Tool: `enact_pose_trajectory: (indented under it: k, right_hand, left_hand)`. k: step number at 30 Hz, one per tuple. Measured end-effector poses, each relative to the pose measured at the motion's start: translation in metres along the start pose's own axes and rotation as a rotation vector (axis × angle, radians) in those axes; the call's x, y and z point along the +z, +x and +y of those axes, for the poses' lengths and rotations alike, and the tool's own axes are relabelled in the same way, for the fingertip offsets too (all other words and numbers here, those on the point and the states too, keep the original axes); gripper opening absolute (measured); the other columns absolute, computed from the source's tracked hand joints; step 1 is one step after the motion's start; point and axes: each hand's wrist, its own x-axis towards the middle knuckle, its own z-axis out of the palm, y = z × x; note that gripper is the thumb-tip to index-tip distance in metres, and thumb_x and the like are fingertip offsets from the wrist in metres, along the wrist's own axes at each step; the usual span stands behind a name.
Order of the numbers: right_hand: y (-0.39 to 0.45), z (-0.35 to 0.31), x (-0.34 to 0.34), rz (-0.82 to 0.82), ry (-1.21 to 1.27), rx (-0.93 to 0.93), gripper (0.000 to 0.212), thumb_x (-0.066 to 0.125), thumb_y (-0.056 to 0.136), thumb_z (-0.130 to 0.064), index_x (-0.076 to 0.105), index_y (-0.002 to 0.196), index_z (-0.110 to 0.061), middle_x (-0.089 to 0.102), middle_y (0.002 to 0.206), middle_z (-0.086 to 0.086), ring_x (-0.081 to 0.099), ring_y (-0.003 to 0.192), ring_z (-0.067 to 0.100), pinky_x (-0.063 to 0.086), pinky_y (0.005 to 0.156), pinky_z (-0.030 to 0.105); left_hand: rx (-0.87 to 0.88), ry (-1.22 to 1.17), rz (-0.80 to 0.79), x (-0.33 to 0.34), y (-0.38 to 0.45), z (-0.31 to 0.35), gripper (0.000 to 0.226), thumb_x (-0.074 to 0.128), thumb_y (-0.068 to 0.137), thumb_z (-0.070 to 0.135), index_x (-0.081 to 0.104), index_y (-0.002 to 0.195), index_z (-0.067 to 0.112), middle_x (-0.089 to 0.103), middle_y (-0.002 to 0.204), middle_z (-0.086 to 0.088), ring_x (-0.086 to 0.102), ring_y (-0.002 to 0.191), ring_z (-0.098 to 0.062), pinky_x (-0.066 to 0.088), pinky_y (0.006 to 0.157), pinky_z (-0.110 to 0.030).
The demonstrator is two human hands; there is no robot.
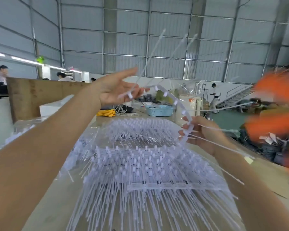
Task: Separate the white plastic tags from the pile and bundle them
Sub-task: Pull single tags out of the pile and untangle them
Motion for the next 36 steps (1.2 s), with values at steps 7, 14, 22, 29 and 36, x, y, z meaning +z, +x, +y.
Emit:
enact_pose_trajectory:
  k: [7,14,22,29,36]
  right_hand:
    - [0.003,0.046,0.046,-0.263,0.389,0.31,0.015,0.042,0.084,-0.003,0.056,0.081,0.0,0.055,0.067,0.014,0.062,0.055,0.028,0.057,0.055,0.041]
    - [-0.027,0.088,0.088,-0.473,0.447,0.364,0.01,0.054,0.077,0.002,0.059,0.085,0.003,0.064,0.09,0.028,0.066,0.088,0.043,0.058,0.073,0.046]
    - [-0.02,0.087,0.062,-0.141,0.582,0.219,0.042,0.035,0.092,0.01,0.041,0.134,0.004,0.068,0.097,0.027,0.067,0.076,0.038,0.058,0.055,0.034]
    - [-0.021,0.089,0.055,0.011,0.479,0.238,0.025,0.04,0.096,0.003,0.047,0.12,0.008,0.069,0.082,0.025,0.071,0.069,0.03,0.059,0.055,0.034]
    - [-0.072,0.052,0.051,-0.227,-0.737,0.183,0.025,0.058,0.091,-0.039,0.059,0.098,-0.015,0.059,0.118,-0.001,0.058,0.105,0.018,0.043,0.093,0.033]
  left_hand:
    - [0.204,-0.422,-0.071,-0.001,0.007,-0.013,0.074,0.055,0.09,0.035,0.018,0.145,0.002,0.033,0.136,-0.035,0.06,0.105,-0.048,0.057,0.083,-0.045]
    - [0.012,0.563,0.106,0.003,0.002,-0.075,0.098,0.062,0.09,0.018,-0.016,0.149,0.03,0.036,0.149,-0.014,0.068,0.094,-0.033,0.058,0.079,-0.039]
    - [-0.406,1.077,-0.082,-0.022,-0.025,-0.107,0.077,0.057,0.065,0.07,0.057,0.117,0.013,0.069,0.105,-0.007,0.07,0.075,-0.019,0.055,0.061,-0.027]
    - [-0.208,0.784,0.049,-0.047,-0.02,-0.145,0.014,0.062,0.091,0.015,0.062,0.083,0.004,0.071,0.067,-0.003,0.061,0.052,-0.007,0.048,0.051,-0.018]
    - [-0.108,0.538,0.286,-0.056,-0.017,-0.166,0.011,0.053,0.093,0.001,0.06,0.086,0.005,0.069,0.063,-0.005,0.063,0.05,-0.014,0.05,0.046,-0.022]
